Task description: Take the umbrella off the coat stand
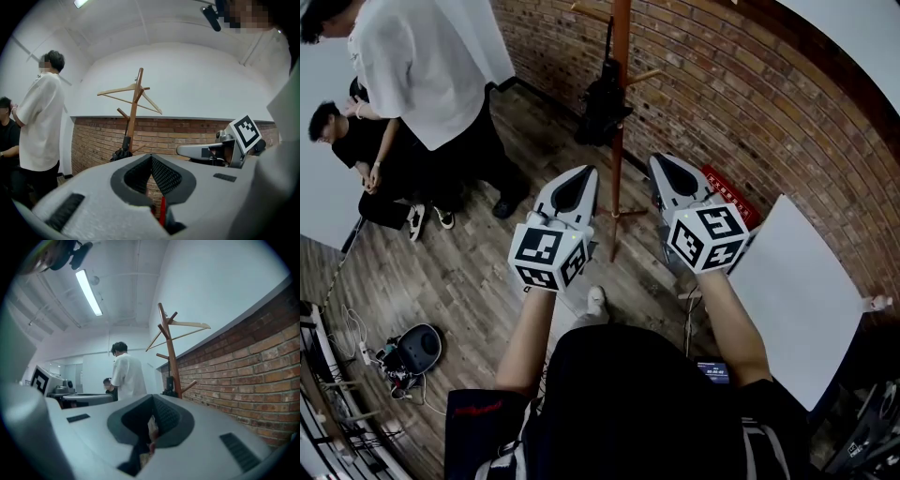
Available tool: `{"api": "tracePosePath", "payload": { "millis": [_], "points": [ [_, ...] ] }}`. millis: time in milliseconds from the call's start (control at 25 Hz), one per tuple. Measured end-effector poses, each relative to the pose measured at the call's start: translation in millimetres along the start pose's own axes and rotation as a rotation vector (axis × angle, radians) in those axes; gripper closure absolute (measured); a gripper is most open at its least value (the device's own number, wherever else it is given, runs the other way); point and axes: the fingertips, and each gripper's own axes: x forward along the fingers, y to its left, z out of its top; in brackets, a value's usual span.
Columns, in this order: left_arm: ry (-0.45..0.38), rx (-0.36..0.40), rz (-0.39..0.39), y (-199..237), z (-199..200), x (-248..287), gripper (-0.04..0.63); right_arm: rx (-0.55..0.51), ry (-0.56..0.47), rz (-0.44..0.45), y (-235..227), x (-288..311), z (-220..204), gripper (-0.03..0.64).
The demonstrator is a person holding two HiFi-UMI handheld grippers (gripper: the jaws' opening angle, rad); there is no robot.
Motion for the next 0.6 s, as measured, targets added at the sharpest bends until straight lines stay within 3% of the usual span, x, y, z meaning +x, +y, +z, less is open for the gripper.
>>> {"api": "tracePosePath", "payload": {
  "millis": [600],
  "points": [
    [0.025,-0.035,-0.089,77,-4,60,0.578,-0.005,0.023,-0.098,-23,86,1,0.588]
  ]
}}
